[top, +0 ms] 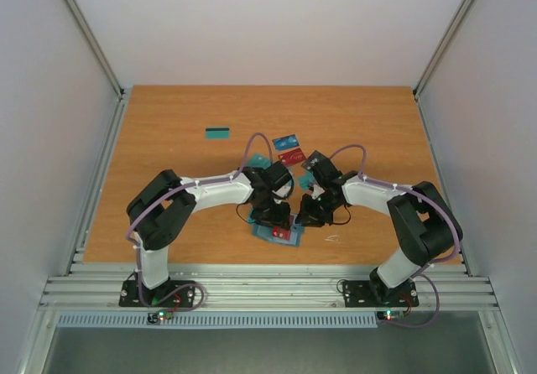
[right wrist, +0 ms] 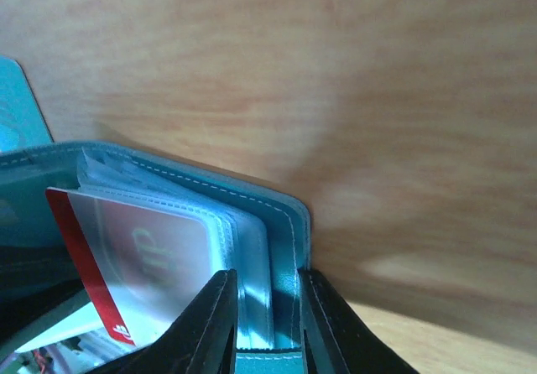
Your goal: Put the credit cards into the card holder
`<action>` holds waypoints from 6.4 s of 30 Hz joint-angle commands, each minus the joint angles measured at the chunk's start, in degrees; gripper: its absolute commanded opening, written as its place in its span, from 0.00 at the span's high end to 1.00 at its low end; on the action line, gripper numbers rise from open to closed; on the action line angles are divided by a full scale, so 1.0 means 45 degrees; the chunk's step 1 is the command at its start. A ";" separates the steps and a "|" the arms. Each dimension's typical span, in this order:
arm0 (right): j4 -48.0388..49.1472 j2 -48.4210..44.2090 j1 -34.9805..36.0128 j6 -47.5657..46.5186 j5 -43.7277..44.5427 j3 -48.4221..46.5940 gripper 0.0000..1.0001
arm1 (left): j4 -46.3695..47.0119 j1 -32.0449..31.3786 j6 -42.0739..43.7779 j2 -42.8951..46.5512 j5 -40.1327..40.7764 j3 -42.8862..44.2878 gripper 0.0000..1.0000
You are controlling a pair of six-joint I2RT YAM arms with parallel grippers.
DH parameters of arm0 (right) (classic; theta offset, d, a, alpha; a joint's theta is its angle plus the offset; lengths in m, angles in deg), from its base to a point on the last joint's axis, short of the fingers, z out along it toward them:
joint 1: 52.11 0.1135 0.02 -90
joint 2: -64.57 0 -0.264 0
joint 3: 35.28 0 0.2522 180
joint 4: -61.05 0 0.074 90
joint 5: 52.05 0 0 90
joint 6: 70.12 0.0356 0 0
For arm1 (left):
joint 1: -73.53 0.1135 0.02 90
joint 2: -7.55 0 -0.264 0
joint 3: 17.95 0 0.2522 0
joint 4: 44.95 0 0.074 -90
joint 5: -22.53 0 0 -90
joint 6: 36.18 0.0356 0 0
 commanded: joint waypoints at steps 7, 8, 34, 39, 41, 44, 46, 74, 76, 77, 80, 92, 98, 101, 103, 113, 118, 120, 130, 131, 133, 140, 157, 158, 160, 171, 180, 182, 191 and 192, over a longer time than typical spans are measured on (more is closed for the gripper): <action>-0.1384 -0.0393 -0.0471 -0.1309 0.0981 -0.1030 0.77 | -0.1277 -0.0088 -0.0547 -0.0631 0.0837 0.1252 0.48; -0.1532 -0.0577 -0.0545 -0.1382 0.0986 -0.1035 0.77 | -0.1437 -0.0081 -0.0607 -0.0674 0.0864 0.1384 0.47; -0.0037 -0.2404 -0.0687 0.0604 -0.0765 0.2028 0.84 | -0.2486 -0.0075 -0.0110 -0.1407 0.1340 0.2466 0.51; 0.0634 -0.1865 -0.0687 0.0662 -0.1097 0.2239 0.90 | -0.2563 -0.0075 -0.0080 -0.1553 0.1385 0.2636 0.56; 0.0889 -0.1510 -0.0687 0.0706 -0.1272 0.2218 0.92 | -0.2568 -0.0074 -0.0089 -0.1586 0.1402 0.2687 0.57; 0.1111 -0.1069 -0.0697 0.0672 -0.1398 0.2050 0.93 | -0.2580 -0.0088 -0.0130 -0.1656 0.1406 0.2731 0.57; 0.1186 -0.0795 -0.0690 0.0637 -0.1451 0.1883 0.93 | -0.2636 -0.0101 -0.0167 -0.1698 0.1406 0.2805 0.58; -0.1838 -0.0731 -0.1341 -0.1859 -0.0127 -0.0244 0.95 | -0.2611 0.0133 -0.1732 -0.1723 -0.0570 0.3618 0.44; -0.2085 -0.1105 -0.1350 -0.1960 -0.0093 -0.0137 0.95 | -0.2701 0.0198 -0.1706 -0.1593 -0.0538 0.3596 0.42; -0.2222 -0.1313 -0.1351 -0.1983 -0.0056 -0.0110 0.95 | -0.2789 0.0218 -0.1665 -0.1527 -0.0487 0.3609 0.42; -0.2527 -0.2072 -0.1351 -0.1890 -0.0233 -0.0028 0.94 | -0.3050 0.0219 -0.1490 -0.1367 -0.0407 0.3666 0.41; -0.0355 -0.3033 -0.1073 -0.0366 -0.2952 0.1144 0.92 | -0.3453 0.0240 -0.0396 -0.1113 0.0800 0.3749 0.73; 0.0116 -0.2527 -0.0804 -0.0120 -0.2810 0.1095 0.91 | -0.3210 0.0259 0.0002 -0.1378 0.1008 0.3630 0.90; 0.0266 -0.2227 -0.0692 -0.0058 -0.2732 0.1016 0.91 | -0.3250 0.0260 0.0161 -0.1608 0.1107 0.3681 0.96; 0.0292 -0.2056 -0.0690 -0.0056 -0.2661 0.0974 0.90 | -0.3248 0.0260 0.0264 -0.1705 0.1130 0.3675 1.00; -0.0014 -0.1431 -0.0687 -0.0216 -0.2031 0.0689 0.90 | -0.3294 0.0289 0.0503 -0.2091 0.1204 0.3673 1.00; -0.0222 -0.1051 -0.0687 -0.0306 -0.1634 0.0460 0.86 | -0.3233 0.0337 0.0656 -0.2303 0.1191 0.3588 1.00; -0.0400 -0.0921 -0.0697 -0.0405 -0.1457 0.0294 0.84 | -0.3150 0.0355 0.0717 -0.2336 0.1201 0.3505 1.00; -0.0139 -0.0483 -0.0687 -0.0334 -0.1401 0.0033 0.77 | -0.2757 0.0440 0.0922 -0.2591 0.1082 0.3087 1.00; -0.0119 -0.0481 -0.0687 -0.0332 -0.1404 0.0037 0.76 | -0.2750 0.0451 0.0949 -0.2638 0.1060 0.3081 1.00; -0.0117 -0.0471 -0.0687 -0.0348 -0.1363 0.0066 0.76 | -0.2675 0.0492 0.0984 -0.2725 0.0993 0.3005 1.00; -0.0070 -0.0024 -0.0697 -0.0651 -0.1431 0.0004 0.74 | -0.2353 0.0640 0.1014 -0.2952 0.0689 0.2820 1.00; 0.0371 -0.0222 -0.0687 -0.0652 -0.2358 0.0060 0.74 | -0.2130 0.0662 0.0956 -0.3030 0.0527 0.2688 1.00; 0.0387 -0.0241 -0.0670 -0.0643 -0.2412 0.0044 0.74 | -0.2134 0.0669 0.0956 -0.3030 0.0527 0.2677 1.00; 0.0428 -0.0273 -0.0653 -0.0618 -0.2517 0.0005 0.75 | -0.2138 0.0670 0.0956 -0.3030 0.0546 0.2693 1.00; 0.0821 -0.0523 -0.0190 -0.0462 -0.2988 -0.0039 0.78 | -0.2066 0.0676 0.0898 -0.2801 0.0585 0.2638 1.00; 0.0803 -0.0647 -0.0179 -0.0406 -0.2511 0.0198 0.78 | -0.1975 0.0683 0.0858 -0.2782 0.0498 0.2518 1.00; 0.1016 -0.0572 -0.0179 -0.0261 -0.2406 0.0284 0.79 | -0.1888 0.0706 0.0810 -0.2749 0.0423 0.2413 1.00; 0.1710 -0.0635 -0.0169 0.0147 -0.2837 -0.0001 0.80 | -0.1316 0.1078 0.0117 -0.1955 -0.0103 0.1757 1.00; 0.1675 -0.0622 -0.0151 0.0133 -0.2872 -0.0084 0.80 | -0.1329 0.1101 0.0084 -0.1899 -0.0116 0.1741 1.00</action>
